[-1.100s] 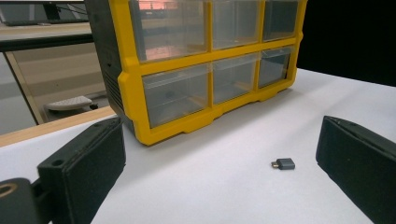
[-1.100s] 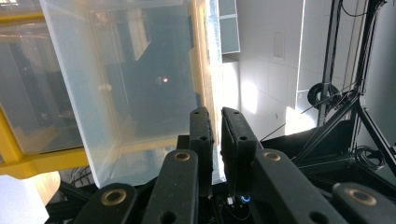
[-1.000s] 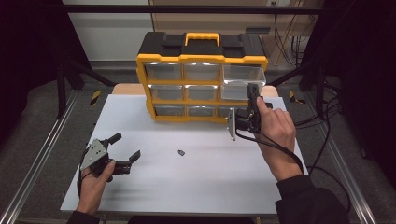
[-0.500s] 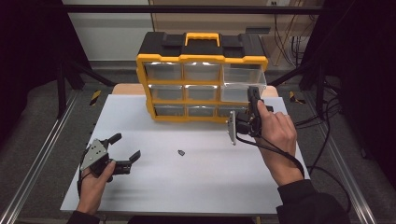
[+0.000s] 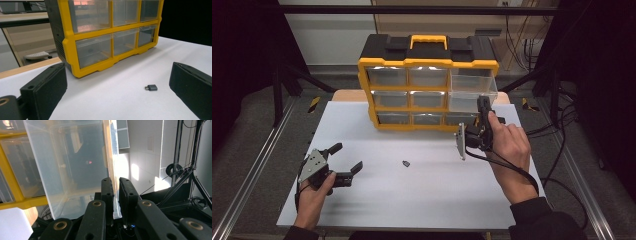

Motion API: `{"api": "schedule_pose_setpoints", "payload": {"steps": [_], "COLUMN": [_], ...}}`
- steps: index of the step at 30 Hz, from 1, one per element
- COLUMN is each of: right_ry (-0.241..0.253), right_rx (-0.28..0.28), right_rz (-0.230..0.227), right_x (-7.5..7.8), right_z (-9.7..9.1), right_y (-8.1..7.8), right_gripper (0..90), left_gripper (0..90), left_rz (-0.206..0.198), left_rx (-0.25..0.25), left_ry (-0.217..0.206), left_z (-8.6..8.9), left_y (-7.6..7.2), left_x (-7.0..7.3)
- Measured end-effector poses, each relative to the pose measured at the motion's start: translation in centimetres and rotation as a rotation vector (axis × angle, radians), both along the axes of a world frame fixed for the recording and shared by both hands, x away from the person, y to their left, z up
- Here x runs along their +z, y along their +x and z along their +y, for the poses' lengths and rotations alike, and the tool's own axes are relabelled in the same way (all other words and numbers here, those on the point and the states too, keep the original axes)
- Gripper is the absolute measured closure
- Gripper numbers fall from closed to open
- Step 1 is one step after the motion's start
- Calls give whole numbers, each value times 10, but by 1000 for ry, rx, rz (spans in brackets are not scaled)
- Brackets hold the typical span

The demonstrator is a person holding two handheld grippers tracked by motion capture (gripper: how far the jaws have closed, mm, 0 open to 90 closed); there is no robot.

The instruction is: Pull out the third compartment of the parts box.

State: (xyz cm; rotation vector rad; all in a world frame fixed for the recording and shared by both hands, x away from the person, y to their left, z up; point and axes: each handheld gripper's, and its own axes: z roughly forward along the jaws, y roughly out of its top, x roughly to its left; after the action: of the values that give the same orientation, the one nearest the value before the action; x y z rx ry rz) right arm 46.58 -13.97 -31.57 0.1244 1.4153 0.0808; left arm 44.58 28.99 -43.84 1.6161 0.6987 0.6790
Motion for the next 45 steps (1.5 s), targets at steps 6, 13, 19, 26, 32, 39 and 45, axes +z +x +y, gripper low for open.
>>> {"api": "schedule_pose_setpoints", "payload": {"steps": [6,13,19,26,32,39,45], "right_ry": [6,10,158,306,396,435,479], "right_rx": [-1,4,40,97,145,179,165], "right_rz": [-4,-20,11,25,95,231,306], "right_x": [-3,-8,-1,-14,-38,-71,-87], "right_z": [2,2,2,19,33,49,54], "right_y": [-1,-1,-4,-19,-16,-9,-5], "right_gripper": [818,807,703,695,697,695,685], "left_gripper": [13,13,13,13,15,16,15], "left_rz": [0,1,11,16,12,15,25], "left_rx": [-1,-1,8,28,62,75,68], "left_ry": [4,5,2,2,3,5,21], "left_z": [0,0,1,4,8,9,9], "left_y": [0,0,-1,-4,-6,-6,-6], "left_x": [0,0,-2,-3,-3,-4,-6]}}
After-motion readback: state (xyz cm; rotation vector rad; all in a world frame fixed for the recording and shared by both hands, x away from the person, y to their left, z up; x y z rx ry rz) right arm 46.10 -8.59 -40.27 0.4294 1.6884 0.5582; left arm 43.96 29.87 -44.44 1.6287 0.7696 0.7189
